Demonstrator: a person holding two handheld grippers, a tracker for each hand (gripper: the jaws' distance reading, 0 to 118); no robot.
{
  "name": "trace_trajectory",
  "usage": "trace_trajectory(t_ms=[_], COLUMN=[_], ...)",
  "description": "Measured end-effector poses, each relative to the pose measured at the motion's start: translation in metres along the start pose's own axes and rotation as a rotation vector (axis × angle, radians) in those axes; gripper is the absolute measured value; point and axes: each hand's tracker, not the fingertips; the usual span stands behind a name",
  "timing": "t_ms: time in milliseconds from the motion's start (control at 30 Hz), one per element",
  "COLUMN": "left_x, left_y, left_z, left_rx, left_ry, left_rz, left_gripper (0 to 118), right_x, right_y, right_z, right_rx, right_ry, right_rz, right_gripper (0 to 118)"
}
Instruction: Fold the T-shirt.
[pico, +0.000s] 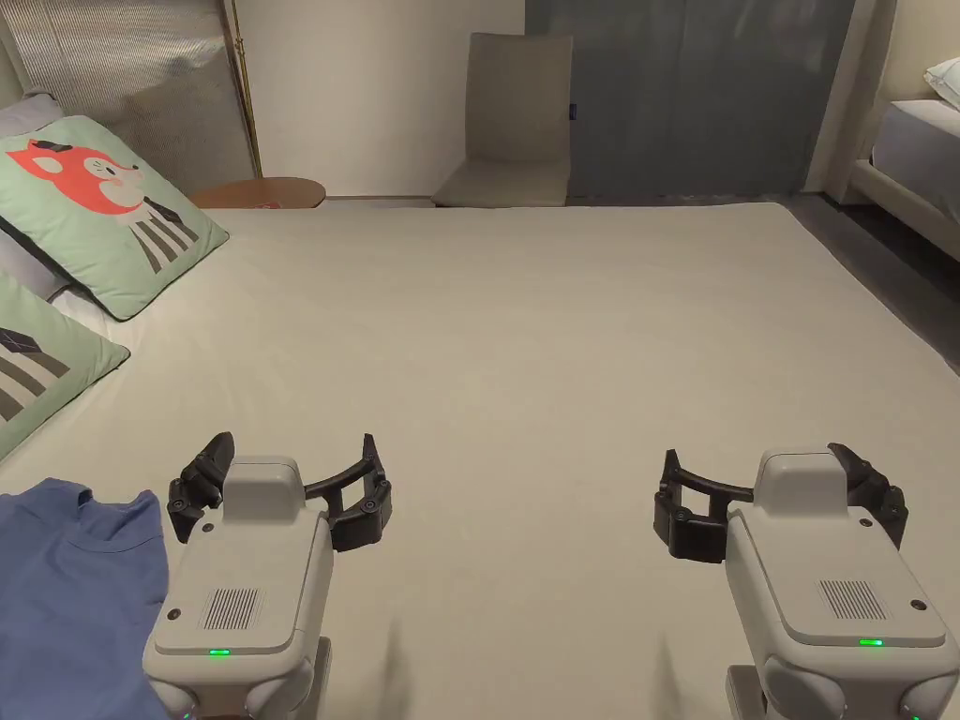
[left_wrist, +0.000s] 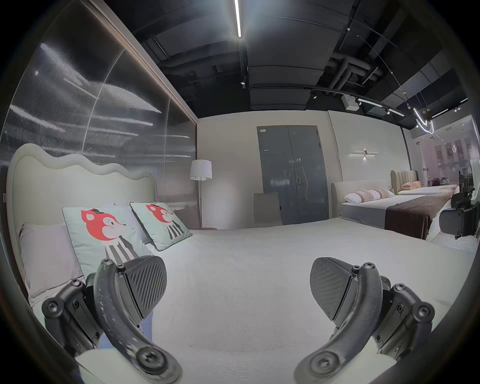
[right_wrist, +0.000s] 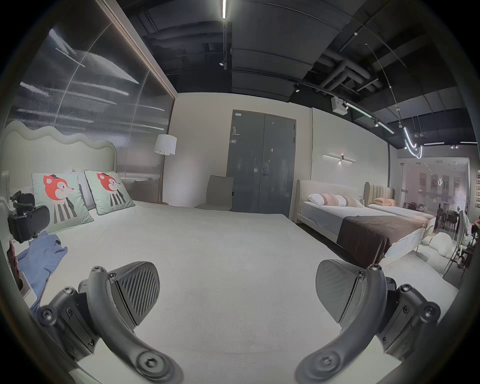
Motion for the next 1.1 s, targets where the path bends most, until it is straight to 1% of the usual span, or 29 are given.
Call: trace_trajectory(t_ms=[1100], left_x=[-0.0007], left_y=[0.0016], left_z=[0.0012], left_rx=[0.006], left_ry=[-0.007], left_rz=[0.001], left_gripper=[110], right_x=[0.0009], right_y=[0.0024], right_z=[0.0029], right_rx=[0.006], right_ry=[0.006], right_rz=[0.004], right_gripper=[118])
